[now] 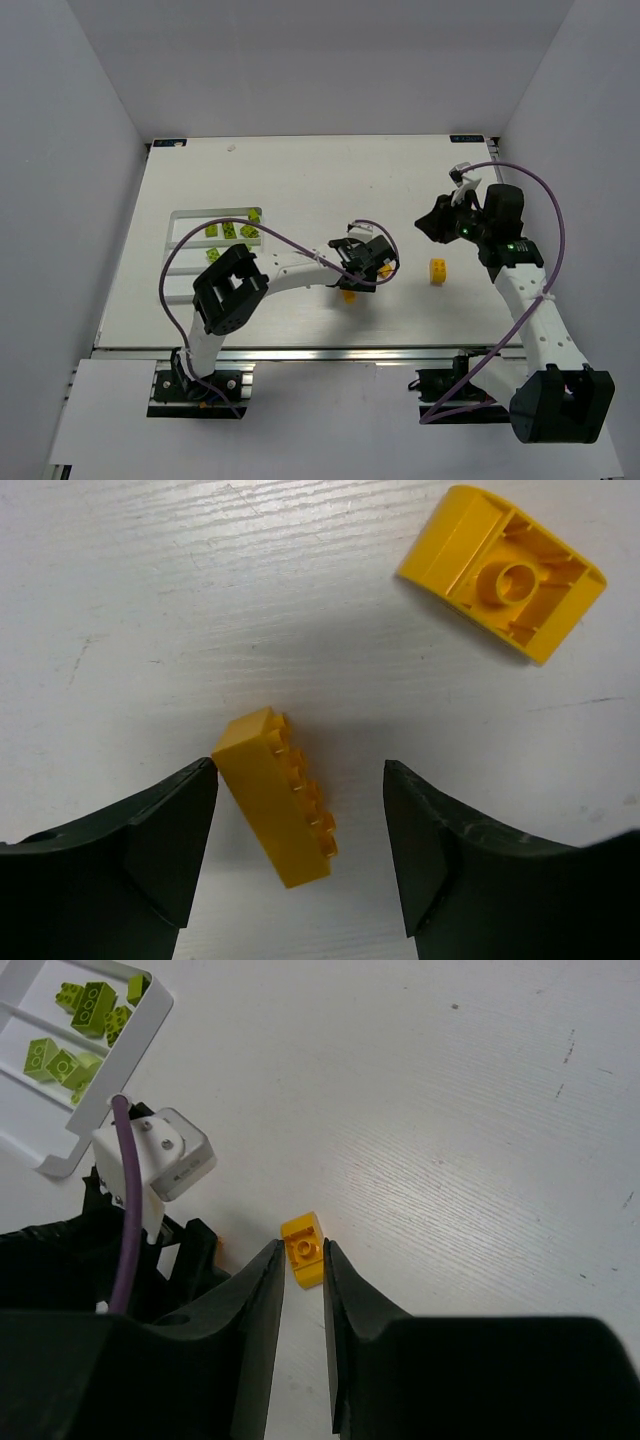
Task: Sort the legos into containers by color
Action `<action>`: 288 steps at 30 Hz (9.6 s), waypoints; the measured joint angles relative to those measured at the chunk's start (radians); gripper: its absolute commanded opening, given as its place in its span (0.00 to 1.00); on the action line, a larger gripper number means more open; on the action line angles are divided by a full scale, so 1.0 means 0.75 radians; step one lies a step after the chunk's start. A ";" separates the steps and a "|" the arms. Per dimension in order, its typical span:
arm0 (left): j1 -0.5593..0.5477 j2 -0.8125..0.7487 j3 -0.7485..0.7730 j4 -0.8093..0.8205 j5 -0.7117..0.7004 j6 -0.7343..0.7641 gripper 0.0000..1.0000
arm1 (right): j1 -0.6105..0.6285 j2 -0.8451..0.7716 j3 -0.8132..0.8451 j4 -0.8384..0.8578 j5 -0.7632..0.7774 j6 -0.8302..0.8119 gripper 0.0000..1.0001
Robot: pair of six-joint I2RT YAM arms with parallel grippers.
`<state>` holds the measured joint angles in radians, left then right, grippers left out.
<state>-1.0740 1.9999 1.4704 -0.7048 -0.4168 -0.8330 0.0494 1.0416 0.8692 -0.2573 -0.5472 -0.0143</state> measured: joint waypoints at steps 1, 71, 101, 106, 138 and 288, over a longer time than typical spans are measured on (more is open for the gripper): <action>-0.006 0.019 0.014 -0.006 -0.014 -0.011 0.73 | -0.003 -0.003 0.000 -0.001 -0.003 0.001 0.28; 1.037 -1.041 -0.812 -0.032 0.009 0.128 0.29 | -0.047 0.112 -0.021 -0.074 -0.216 -0.290 0.68; 1.028 -1.787 -1.035 0.542 0.719 0.761 0.88 | 0.596 0.805 0.103 -0.119 0.546 -0.620 0.05; 1.028 -1.857 -1.040 0.543 0.662 0.759 0.88 | 0.624 0.807 0.174 -0.190 0.490 -0.685 0.00; 1.028 -2.295 -1.147 0.662 0.426 0.749 0.88 | 1.358 1.750 1.695 -0.439 0.172 -0.693 0.04; 1.038 -2.322 -1.192 0.729 0.541 0.776 0.88 | 1.280 1.332 1.075 -0.176 0.272 -0.340 0.62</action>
<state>-0.2955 0.2581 0.5762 -0.1577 -0.0113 -0.2512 1.0096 2.0407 1.6756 -0.3893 -0.3431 -0.2691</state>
